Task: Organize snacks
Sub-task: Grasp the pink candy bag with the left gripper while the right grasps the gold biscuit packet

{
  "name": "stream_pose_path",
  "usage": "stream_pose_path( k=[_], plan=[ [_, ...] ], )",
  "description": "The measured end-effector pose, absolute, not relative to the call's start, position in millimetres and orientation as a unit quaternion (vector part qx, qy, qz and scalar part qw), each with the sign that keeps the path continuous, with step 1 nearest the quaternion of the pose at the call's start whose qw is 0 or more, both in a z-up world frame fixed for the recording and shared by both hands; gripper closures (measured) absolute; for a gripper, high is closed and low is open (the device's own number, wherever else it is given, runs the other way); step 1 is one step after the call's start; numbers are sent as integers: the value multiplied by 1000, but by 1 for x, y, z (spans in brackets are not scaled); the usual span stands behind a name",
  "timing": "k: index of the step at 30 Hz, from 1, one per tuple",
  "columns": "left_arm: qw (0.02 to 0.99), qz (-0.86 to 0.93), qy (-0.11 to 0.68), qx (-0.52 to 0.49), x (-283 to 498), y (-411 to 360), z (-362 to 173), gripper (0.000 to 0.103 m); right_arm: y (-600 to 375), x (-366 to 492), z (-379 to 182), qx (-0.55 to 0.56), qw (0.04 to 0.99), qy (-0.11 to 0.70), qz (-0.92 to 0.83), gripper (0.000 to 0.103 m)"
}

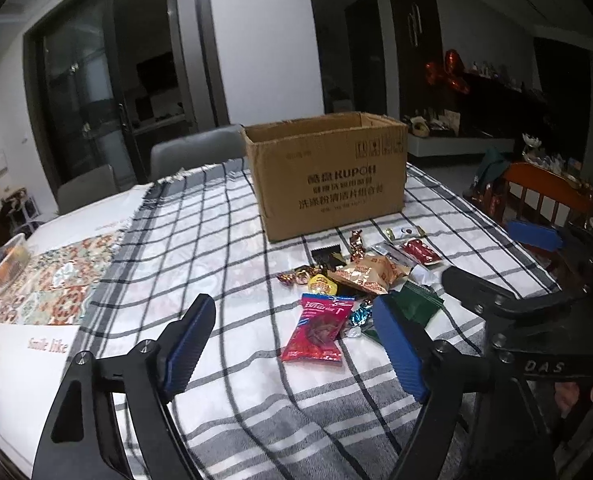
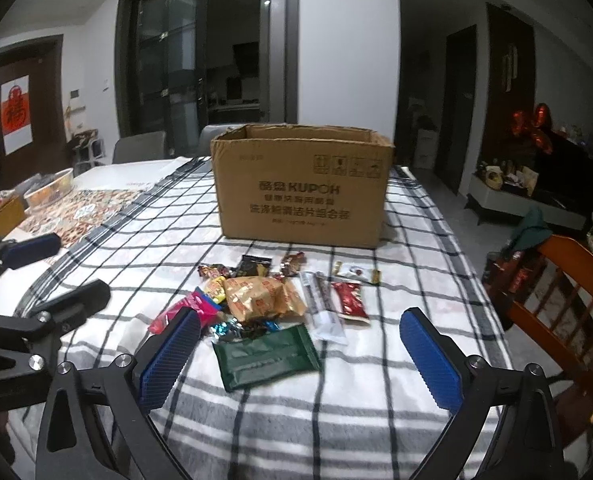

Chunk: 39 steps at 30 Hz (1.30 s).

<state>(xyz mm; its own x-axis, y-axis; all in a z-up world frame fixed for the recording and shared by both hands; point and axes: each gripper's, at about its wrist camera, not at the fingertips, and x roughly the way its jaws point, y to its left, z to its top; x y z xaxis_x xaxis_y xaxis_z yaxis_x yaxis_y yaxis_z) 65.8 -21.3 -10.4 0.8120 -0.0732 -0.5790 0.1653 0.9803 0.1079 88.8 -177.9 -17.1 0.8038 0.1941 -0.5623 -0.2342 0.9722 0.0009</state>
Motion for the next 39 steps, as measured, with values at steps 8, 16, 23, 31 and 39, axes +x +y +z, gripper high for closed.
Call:
stream_pose_path(
  k=[8,16,23,31,39],
  plan=[
    [935,-87,338,70,97,-20,-33,37,-160,129,-33,-37,937,314,148,14],
    [919,-102,375,70,121,-18,-60,45,-146,160,-58,-61,921,344,174,21],
    [903,-122,408,51,137,-17,-80,51,-142,174,-72,-68,910,362,191,26],
    [893,-129,429,41,150,-18,-95,54,-143,189,-89,-51,893,396,208,26],
    [891,-134,434,18,152,-17,-99,63,-147,193,-98,-40,889,405,211,47]
  ],
)
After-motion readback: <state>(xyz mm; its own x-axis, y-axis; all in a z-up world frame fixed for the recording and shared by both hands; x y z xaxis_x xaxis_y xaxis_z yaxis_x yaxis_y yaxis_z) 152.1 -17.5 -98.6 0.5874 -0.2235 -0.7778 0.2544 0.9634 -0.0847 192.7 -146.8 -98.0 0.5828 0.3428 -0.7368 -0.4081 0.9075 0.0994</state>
